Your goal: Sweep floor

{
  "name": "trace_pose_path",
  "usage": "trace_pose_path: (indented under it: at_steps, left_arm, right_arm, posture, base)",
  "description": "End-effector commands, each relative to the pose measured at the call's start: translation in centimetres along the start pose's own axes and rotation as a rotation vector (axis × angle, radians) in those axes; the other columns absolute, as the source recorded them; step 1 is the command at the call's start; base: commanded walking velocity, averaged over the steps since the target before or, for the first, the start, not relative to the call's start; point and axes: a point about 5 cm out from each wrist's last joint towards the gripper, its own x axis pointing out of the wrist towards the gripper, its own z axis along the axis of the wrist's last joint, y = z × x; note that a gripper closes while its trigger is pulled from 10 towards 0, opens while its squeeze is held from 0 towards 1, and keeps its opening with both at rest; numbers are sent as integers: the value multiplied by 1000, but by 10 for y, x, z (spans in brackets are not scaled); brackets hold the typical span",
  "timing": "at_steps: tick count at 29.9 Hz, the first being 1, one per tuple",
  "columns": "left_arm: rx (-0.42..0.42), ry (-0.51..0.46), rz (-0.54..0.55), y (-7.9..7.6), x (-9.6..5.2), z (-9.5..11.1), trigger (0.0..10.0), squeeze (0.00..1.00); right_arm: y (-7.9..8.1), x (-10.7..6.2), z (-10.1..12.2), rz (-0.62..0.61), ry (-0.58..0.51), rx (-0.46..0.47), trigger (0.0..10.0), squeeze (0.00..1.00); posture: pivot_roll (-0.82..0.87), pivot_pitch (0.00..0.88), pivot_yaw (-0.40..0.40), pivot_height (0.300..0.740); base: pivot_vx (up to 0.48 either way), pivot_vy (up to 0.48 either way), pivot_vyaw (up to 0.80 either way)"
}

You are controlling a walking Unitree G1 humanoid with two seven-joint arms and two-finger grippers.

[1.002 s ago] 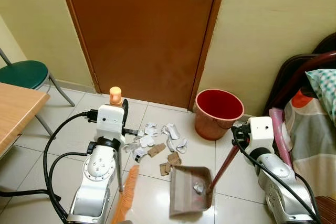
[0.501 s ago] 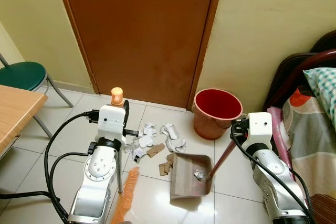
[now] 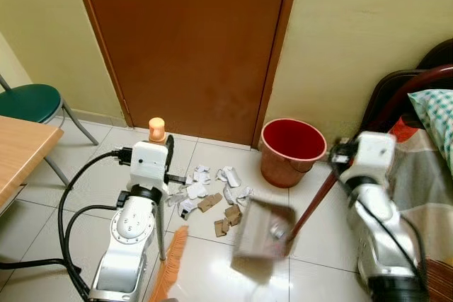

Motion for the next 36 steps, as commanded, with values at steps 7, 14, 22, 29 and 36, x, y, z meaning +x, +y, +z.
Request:
trace_pose_path:
  at_steps: [7,14,22,29,36]
  left_arm:
    - [-4,-85,-20,-2,8,17,10000,0]
    - [-5,-84,-22,-4,11,16,10000,0]
    - [-2,-88,-16,-4,12,17,10000,0]
    - [-2,-87,-17,-4,8,17,10000,0]
    - [4,-88,-18,-2,6,18,10000,0]
  right_arm:
    - [6,13,26,14,-42,79,10000,0]
    - [1,34,66,20,-138,230,10000,0]
    - [-13,60,120,-18,-314,216,10000,0]
    - [-10,70,150,-10,-474,54,10000,0]
    - [19,76,170,45,-612,-66,10000,0]
  posture:
    - [-11,0,-24,740]
    - [-11,0,-21,740]
    - [-2,0,-22,740]
    - [21,0,-19,740]
    - [41,0,-19,740]
  base:
    - [0,0,0]
    - [0,0,0]
    - [0,0,0]
    - [0,0,0]
    - [0,0,0]
